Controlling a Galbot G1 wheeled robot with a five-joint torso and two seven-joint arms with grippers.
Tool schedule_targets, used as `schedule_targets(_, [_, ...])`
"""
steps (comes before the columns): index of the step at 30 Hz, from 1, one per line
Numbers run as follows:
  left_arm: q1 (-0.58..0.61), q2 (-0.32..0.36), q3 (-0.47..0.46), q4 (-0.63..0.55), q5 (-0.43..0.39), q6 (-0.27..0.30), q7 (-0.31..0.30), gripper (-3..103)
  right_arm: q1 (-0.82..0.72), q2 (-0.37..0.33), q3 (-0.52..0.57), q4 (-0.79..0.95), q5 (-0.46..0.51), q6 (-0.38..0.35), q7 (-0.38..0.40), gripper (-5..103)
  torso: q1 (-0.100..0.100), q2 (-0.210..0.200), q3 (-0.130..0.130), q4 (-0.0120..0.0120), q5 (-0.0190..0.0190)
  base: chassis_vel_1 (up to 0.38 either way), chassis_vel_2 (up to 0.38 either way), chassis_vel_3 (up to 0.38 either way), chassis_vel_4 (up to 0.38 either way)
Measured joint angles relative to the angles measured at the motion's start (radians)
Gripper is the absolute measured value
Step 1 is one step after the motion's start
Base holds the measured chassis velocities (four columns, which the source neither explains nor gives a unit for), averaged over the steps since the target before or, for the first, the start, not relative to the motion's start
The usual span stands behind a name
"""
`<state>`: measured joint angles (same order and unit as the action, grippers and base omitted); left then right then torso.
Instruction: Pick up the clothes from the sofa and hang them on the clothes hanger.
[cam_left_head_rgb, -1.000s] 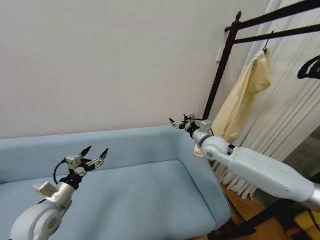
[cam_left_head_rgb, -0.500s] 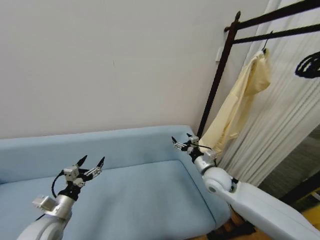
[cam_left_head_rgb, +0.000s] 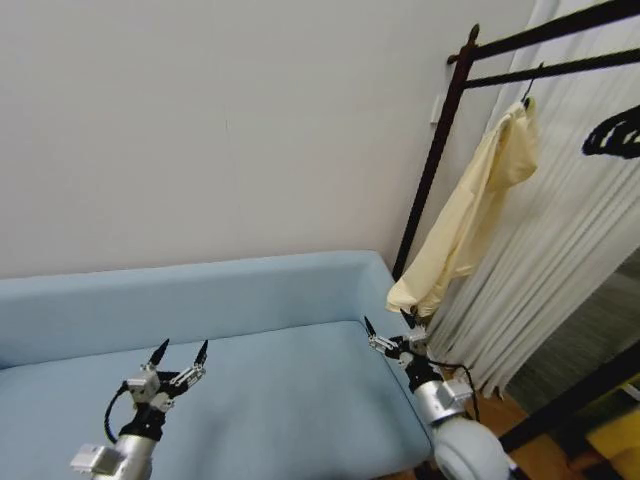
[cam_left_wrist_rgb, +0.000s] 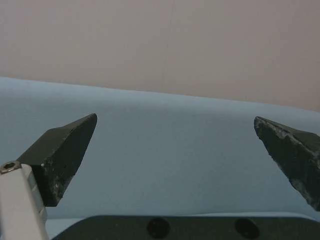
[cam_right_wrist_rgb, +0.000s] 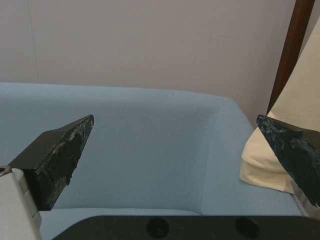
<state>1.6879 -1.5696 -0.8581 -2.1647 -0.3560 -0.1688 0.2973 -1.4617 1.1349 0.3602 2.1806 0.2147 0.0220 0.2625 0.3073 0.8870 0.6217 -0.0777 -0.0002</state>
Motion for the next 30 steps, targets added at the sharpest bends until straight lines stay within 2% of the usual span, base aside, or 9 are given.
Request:
schedule_targets(1, [0.0,0.0,0.0,0.0,0.0,0.0,0.0,100,0.0,0.0,0.0,0.0,0.0,0.0,0.0,100,0.0,0.0,0.0,0.0,0.0,0.0,0.0,0.0,0.0])
schedule_targets(2, [0.002,-0.039,0.012,0.013,0.037,-0.032,0.0,100,0.001,0.094,-0.004,-0.009,-0.087,-0.009,-0.011,100,0.0,0.0,0.0,0.0001,-0.0001,0.0,0.0,0.0,0.0])
schedule_targets(6, [0.017,-0.048,0.02,0.01,0.073,-0.057,-0.004,100,-0.014,0.262,-0.011,0.01,-0.186,-0.038,-0.029,100,0.0,0.0,0.0,-0.0002,0.0,0.0,0.0,0.0,0.0])
schedule_targets(10, [0.037,-0.047,0.03,-0.024,0.074,-0.055,-0.024,100,-0.039,0.352,-0.001,0.011,-0.249,-0.009,-0.088,100,0.0,0.0,0.0,-0.0003,0.0,0.0,0.0,0.0,0.0])
schedule_targets(17, [0.055,-0.044,0.044,-0.055,0.102,-0.039,-0.071,100,-0.042,0.322,0.02,0.035,-0.212,-0.019,-0.143,100,0.0,0.0,0.0,-0.0002,0.0001,0.0,0.0,0.0,0.0])
schedule_targets(21, [0.053,-0.042,0.047,-0.063,0.151,0.008,-0.15,100,-0.043,0.276,0.056,0.051,-0.177,-0.053,-0.131,100,0.0,0.0,0.0,-0.0001,0.0003,0.0,0.0,0.0,0.0])
schedule_targets(22, [0.046,-0.037,0.059,-0.067,0.161,0.043,-0.199,100,-0.046,0.252,0.083,0.055,-0.164,-0.075,-0.125,100,0.0,0.0,0.0,-0.0001,0.0001,0.0,0.0,0.0,0.0])
schedule_targets(26, [0.025,0.02,0.077,-0.072,0.158,0.1,-0.247,100,-0.055,0.207,0.133,0.073,-0.126,-0.117,-0.12,100,0.0,0.0,0.0,-0.0002,0.0003,0.0,0.0,0.0,0.0])
schedule_targets(30, [0.041,0.131,0.088,-0.094,0.07,0.134,-0.265,100,-0.114,0.185,0.174,0.12,-0.084,-0.147,-0.136,100,0.0,0.0,0.0,-0.0004,0.0003,0.0,0.0,0.0,0.0])
